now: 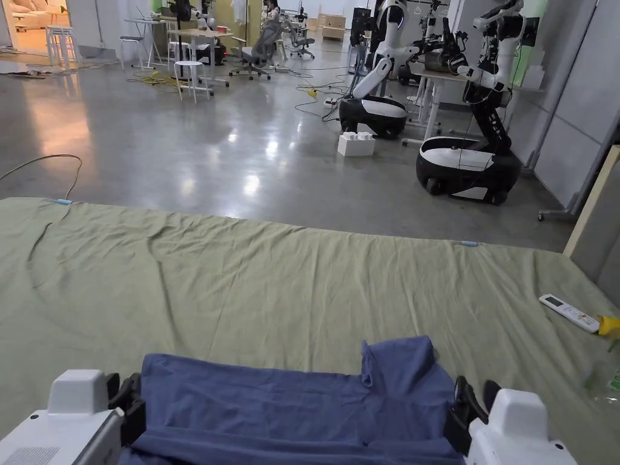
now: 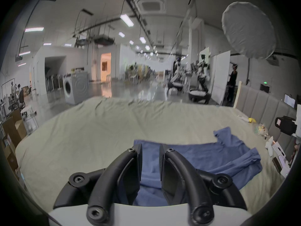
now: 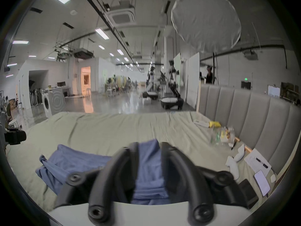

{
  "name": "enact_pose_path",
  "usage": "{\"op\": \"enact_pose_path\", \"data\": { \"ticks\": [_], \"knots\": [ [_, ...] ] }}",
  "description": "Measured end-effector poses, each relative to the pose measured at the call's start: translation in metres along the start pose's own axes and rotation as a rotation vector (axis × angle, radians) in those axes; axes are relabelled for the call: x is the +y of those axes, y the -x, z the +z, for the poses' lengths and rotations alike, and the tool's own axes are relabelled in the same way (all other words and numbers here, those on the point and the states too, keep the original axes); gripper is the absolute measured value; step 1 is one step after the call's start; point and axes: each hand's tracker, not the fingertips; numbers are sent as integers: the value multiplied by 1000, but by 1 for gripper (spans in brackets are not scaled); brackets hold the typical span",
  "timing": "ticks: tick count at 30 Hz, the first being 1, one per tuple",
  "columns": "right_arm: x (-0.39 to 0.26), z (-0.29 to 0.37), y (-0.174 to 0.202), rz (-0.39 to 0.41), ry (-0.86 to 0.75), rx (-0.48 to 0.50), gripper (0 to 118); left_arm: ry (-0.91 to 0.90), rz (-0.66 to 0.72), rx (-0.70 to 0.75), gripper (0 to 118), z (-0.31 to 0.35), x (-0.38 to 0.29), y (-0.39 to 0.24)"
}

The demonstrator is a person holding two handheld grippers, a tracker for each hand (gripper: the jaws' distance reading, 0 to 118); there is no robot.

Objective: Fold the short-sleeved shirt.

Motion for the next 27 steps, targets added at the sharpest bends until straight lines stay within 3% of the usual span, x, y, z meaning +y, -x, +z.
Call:
{"op": "enact_pose_path", "data": {
  "ticks": [1, 3, 5, 7, 8, 19, 27],
  "knots": [
    [5, 7, 5, 14, -26, 10, 18, -26, -3, -10, 15, -1, 0, 1],
    [12, 22, 15, -5, -48, 36, 10, -73, -29, -12, 8, 70, 21, -32],
    [15, 34, 24, 8, -78, 39, 4, -94, -17, -28, 7, 87, 24, -35],
    [22, 49, 35, 108, -168, 28, 3, -111, -31, -40, 6, 85, 25, -39],
    [21, 51, 37, 78, -135, 24, 3, -126, -54, -33, 5, 89, 24, -39],
    [26, 73, 26, 44, -179, 12, 1, -173, -136, 39, 3, 120, 22, -32],
    [18, 69, 15, 47, -149, 25, 1, 133, -40, 8, 3, 71, -1, 17]
  ]
}}
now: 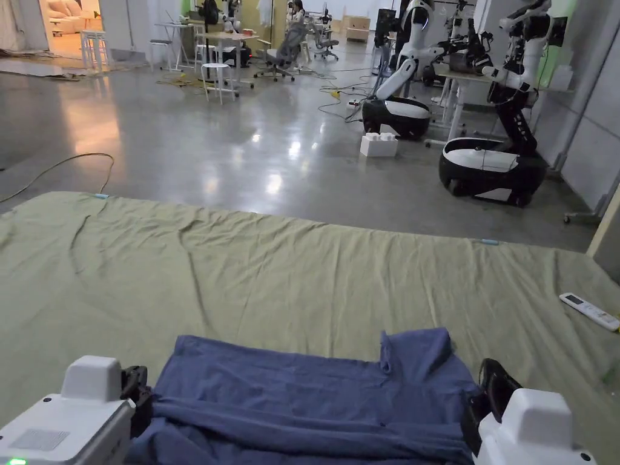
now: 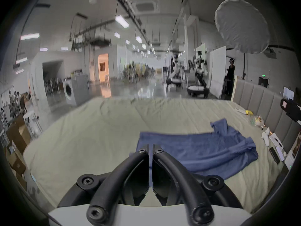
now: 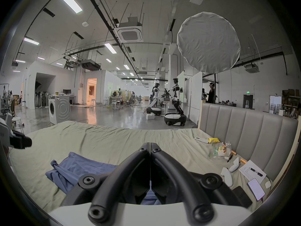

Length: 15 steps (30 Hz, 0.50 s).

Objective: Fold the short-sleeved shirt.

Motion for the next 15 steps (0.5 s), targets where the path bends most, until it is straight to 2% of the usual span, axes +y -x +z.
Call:
{"op": "enact_pose_path", "data": {
  "ticks": [4, 6, 7, 8, 15],
  "knots": [
    [-7, -4, -4, -5, 27, -1, 1, 236, 81, -27, 7, -52, -18, 28],
    [-10, -5, -5, -7, 44, -2, 1, 315, 96, -22, 27, -76, -27, 36],
    [-12, -6, -6, -7, 52, -2, 1, 358, 95, -13, 48, -82, -29, 35],
    [-14, -8, -7, -5, 60, -3, 1, 391, 100, -10, 59, -92, -32, 36],
    [-30, -20, -10, 8, 125, -12, 1, 542, 134, -6, 61, -151, -39, 35]
  ]
}}
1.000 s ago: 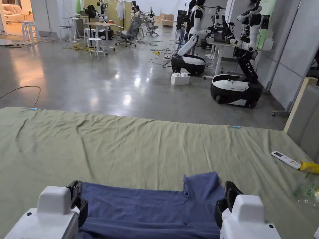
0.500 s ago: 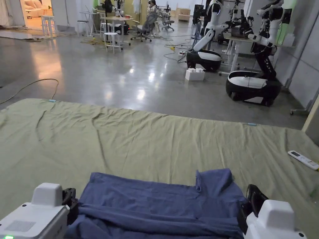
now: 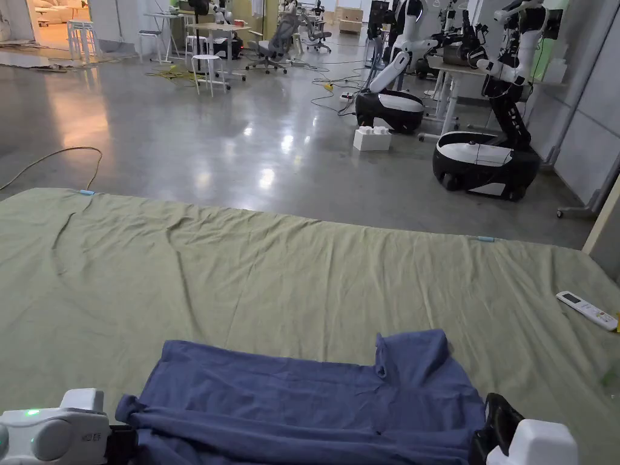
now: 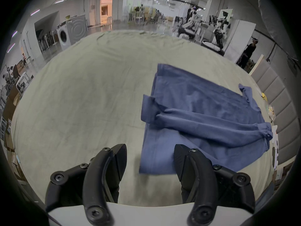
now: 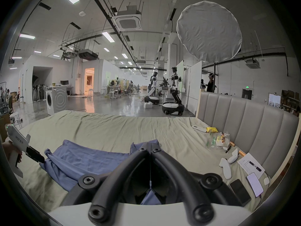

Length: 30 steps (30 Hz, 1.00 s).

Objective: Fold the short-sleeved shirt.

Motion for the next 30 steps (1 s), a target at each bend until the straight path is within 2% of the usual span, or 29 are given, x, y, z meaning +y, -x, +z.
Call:
{"op": "enact_pose_path", "data": {
  "ticks": [5, 9, 12, 15, 18, 20, 24, 25, 26, 29, 30],
  "knots": [
    [-9, -9, -1, 12, 40, -1, 1, 118, 2, 20, 62, -28, 2, -3],
    [-17, -14, -1, 7, 71, -1, 1, 106, -43, 38, 62, -22, -1, -10],
    [-22, -17, 0, -4, 86, 2, 1, 105, -134, 86, 61, -23, -11, -18],
    [-25, -20, 0, -20, 103, 6, 1, 103, -148, 85, 50, -21, -15, -20],
    [-29, -22, -2, -27, 119, 9, 1, 124, -122, 64, 24, -26, -11, -12],
    [-32, -23, -4, -28, 128, 8, 1, 126, -146, 59, 13, -22, -9, -14],
    [-40, -28, -18, -22, 168, -8, 2, 108, -120, 6, 7, -12, -10, -7],
    [-41, -31, -23, -17, 189, -10, 7, 101, -92, -6, 6, -9, -11, -4],
    [-46, -35, -31, -25, 244, -15, 19, 91, -74, -19, 6, -6, -13, -2],
    [-56, -55, -52, -31, 378, -20, 36, 71, -94, -23, 6, 3, -16, 1],
    [-62, -63, -61, -64, 444, -4, 48, 61, -104, -29, 6, 6, -17, 2]
  ]
}}
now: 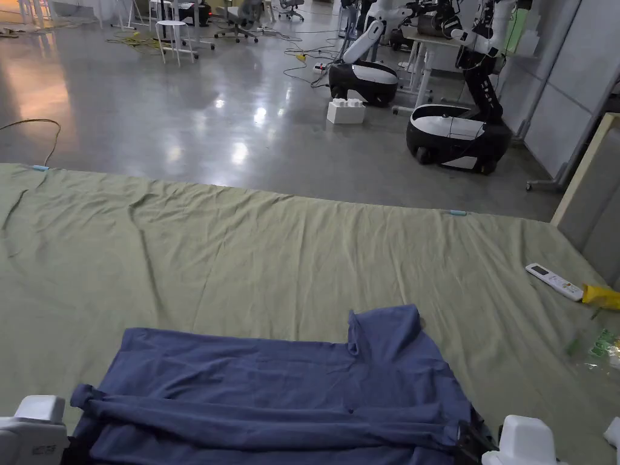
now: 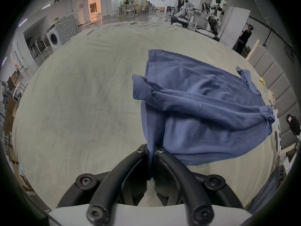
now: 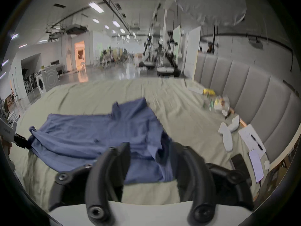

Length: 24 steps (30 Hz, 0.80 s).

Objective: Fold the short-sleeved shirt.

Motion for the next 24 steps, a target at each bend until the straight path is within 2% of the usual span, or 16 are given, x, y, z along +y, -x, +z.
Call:
{"op": "enact_pose_path", "data": {
  "ticks": [1, 2, 5, 8, 11, 12, 14, 15, 16, 17, 24],
  "knots": [
    [-1, -8, -8, -12, 37, -18, 57, -11, -6, -4, 6, 3, -2, 0],
    [-2, -20, -14, -22, 94, 4, 59, -21, -12, -1, 6, 6, -3, -2],
    [-9, -53, -24, -20, 225, -17, 64, -47, -5, -8, 6, 11, -6, -2],
    [-19, -83, -25, -11, 336, 18, 64, -63, -1, -11, 6, 14, -7, 0],
    [-35, -109, -19, 43, 443, 37, 64, -63, -8, -6, 6, 13, -7, -1],
    [-41, -115, -15, 60, 468, 23, 62, -64, -7, -6, 6, 13, -7, -1],
    [-43, -111, -14, 45, 402, 34, 53, -66, -1, -4, 6, 13, -9, -1],
    [-41, -109, -14, 47, 415, 36, 42, -69, 1, -4, 6, 14, -10, -2],
    [-38, -107, -13, 38, 413, 57, 12, -73, 2, -3, 6, 15, -10, -2],
    [-36, -104, -13, 10, 395, 91, 6, -75, 3, -3, 6, 15, -10, -3],
    [-9, -73, -12, 51, 343, 65, 6, -133, 8, -26, 6, 42, -1, -1]
  ]
}}
